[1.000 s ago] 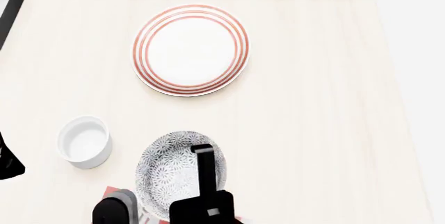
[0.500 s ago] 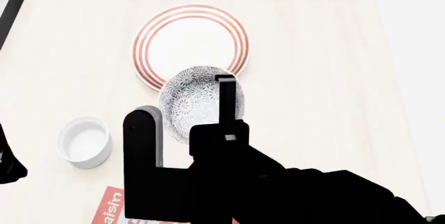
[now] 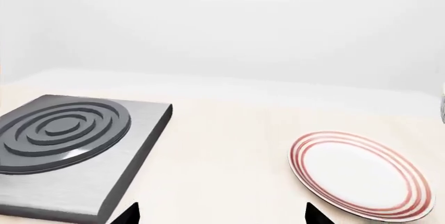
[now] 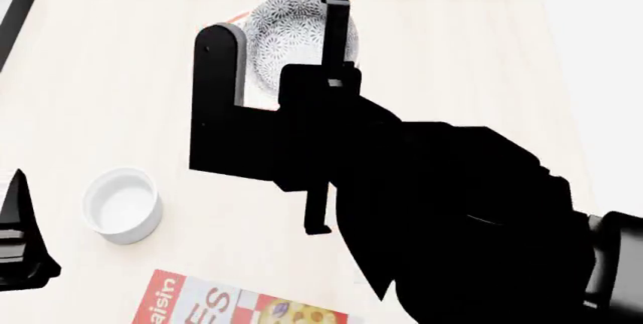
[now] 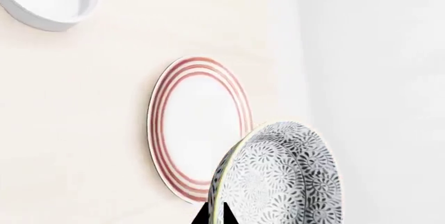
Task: Pick the akita bowl on the cookies box and place it on the plate.
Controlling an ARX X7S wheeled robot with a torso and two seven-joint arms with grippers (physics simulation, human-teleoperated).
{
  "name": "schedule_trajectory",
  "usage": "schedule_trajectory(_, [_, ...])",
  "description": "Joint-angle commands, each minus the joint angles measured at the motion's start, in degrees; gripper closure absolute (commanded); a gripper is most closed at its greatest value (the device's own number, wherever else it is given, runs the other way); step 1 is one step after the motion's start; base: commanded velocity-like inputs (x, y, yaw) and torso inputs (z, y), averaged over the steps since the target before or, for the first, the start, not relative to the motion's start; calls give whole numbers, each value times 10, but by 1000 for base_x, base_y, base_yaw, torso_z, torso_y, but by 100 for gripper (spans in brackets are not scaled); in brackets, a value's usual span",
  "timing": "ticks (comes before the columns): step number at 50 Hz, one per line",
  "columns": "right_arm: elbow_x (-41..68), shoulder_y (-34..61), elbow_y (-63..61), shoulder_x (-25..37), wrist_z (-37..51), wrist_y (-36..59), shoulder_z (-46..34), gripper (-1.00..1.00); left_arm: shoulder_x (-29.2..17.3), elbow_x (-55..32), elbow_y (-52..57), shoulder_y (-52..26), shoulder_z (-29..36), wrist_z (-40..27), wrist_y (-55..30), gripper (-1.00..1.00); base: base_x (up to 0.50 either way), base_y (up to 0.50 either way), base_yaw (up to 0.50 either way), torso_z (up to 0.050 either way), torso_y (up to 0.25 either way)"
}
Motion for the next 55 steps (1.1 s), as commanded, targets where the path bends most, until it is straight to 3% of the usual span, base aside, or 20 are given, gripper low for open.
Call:
schedule_trajectory(1, [-52, 5, 114, -41, -14, -63, 0, 100, -4, 11, 3, 16, 18, 22, 23, -100, 0, 0, 0, 0, 0])
schedule_trajectory(15, [-90, -11, 293, -116, -16, -153, 4, 100, 8, 58, -28, 34, 59, 45, 76, -100, 0, 0, 0, 0, 0])
schedule_trajectory(41, [-122, -44, 678, -278, -28, -354, 27, 100, 1, 41, -45, 54, 64, 95, 130, -100, 0, 0, 0, 0, 1])
schedule_trajectory(55, [-117, -54, 692, -293, -23, -362, 28, 100, 3, 34, -53, 52, 60, 93, 134, -100, 0, 0, 0, 0, 1])
